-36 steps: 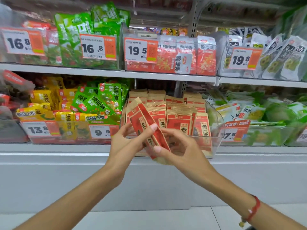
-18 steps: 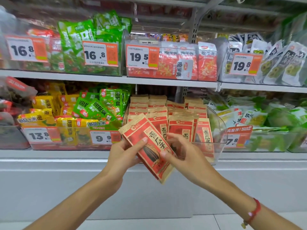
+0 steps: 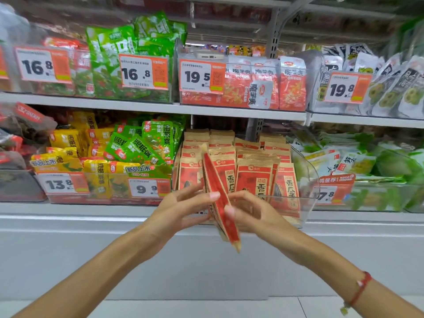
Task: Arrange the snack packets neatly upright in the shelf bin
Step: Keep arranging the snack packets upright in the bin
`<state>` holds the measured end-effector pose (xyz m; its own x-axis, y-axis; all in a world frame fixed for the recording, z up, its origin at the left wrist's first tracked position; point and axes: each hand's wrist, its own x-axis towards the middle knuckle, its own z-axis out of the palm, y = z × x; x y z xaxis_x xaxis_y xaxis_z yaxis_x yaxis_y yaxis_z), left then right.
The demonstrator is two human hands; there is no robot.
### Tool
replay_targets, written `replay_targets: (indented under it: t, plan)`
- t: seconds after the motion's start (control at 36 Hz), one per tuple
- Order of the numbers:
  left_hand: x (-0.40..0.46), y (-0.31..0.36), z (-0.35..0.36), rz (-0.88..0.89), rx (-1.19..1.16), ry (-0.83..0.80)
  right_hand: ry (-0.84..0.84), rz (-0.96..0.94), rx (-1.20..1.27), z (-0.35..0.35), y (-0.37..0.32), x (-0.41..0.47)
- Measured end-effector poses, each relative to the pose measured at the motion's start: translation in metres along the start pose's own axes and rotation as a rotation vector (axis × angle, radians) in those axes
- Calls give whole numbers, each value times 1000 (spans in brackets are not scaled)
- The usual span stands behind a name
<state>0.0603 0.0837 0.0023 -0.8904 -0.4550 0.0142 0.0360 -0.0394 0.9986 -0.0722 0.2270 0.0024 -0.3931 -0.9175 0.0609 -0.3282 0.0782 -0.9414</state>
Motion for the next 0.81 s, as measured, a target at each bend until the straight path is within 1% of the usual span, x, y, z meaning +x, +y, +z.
replay_targets:
  t: [0.06, 0.11, 0.19, 0.28, 0.31, 0.36, 0.44, 0.47, 0.53, 0.58, 0.64, 0.69, 0.81]
  plan:
    - [-2, 0, 0, 43, 136, -3, 121, -76, -20, -1, -7, 0]
    - [-5, 0, 4, 39, 249, -50, 212, -127, 39, -1, -10, -1]
    - [-6, -2, 10, 28, 261, -80, 213, -150, 127, 2, -12, -3]
    - [-5, -3, 13, 35, 232, -26, 232, -150, 167, 4, -11, -2]
    - [-3, -3, 14, 42, 210, 26, 239, -142, 172, 5, -10, -1]
    - [0, -4, 16, 62, 120, 204, 239, -139, 168, 6, -9, 0]
    - [1, 0, 19, 103, -5, 467, 210, -159, 78, 10, -4, 1]
    - [1, 1, 20, 126, -3, 527, 212, -161, 25, 13, -3, 2]
    - [-1, 3, 21, 149, 34, 596, 276, -167, -54, 18, 0, 4]
    - [-2, 3, 22, 146, 58, 602, 353, -170, -37, 21, 0, 8]
    - [-3, 3, 20, 133, 49, 589, 386, -129, 15, 17, 2, 12]
    - [-4, 4, 16, 122, 22, 582, 370, -47, 99, 10, 5, 15]
    - [-5, 2, 11, 101, 44, 543, 269, 76, 240, 0, 6, 15]
